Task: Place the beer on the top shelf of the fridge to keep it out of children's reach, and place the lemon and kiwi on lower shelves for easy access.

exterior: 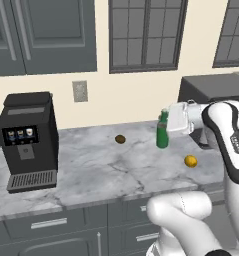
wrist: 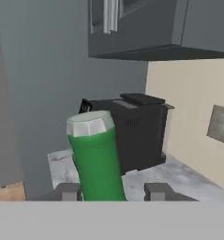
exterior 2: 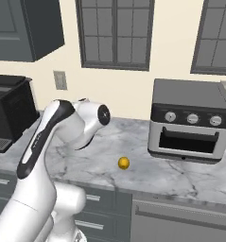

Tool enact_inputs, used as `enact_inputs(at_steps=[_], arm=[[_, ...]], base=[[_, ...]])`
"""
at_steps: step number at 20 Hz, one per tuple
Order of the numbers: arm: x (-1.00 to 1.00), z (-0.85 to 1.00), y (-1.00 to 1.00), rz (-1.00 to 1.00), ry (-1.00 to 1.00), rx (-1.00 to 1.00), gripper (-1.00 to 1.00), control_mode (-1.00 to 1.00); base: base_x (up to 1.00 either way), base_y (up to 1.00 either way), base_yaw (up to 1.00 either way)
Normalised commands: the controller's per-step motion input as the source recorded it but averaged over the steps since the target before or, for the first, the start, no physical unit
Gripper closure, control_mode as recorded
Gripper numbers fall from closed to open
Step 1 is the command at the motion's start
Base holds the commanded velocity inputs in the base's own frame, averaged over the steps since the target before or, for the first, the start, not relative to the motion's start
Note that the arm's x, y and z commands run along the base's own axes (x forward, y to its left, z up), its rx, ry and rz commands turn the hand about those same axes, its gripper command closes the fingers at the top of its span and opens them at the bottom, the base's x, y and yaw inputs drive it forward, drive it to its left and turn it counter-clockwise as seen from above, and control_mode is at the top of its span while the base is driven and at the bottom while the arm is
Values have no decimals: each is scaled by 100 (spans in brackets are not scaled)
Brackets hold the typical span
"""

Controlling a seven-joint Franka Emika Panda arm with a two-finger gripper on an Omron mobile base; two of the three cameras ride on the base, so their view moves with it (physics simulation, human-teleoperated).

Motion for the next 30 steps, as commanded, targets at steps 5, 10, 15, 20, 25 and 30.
enact_inputs(at_steps=[5, 10, 15, 20, 25, 30], arm=[[-37, 56, 4, -6, -7, -1, 100, -100], [-33, 33, 2, -1, -6, 0, 100, 100], [0, 0, 0, 0, 0, 0, 100, 100], [0, 0, 0, 0, 0, 0, 100, 100], [0, 0, 0, 0, 0, 0, 100, 100], [0, 0, 0, 0, 0, 0, 100, 100]], base=[[0, 0, 0], [-14, 0, 1], [-91, 0, 31], [-79, 19, 61], [-40, 55, 77], [-19, 96, 73]])
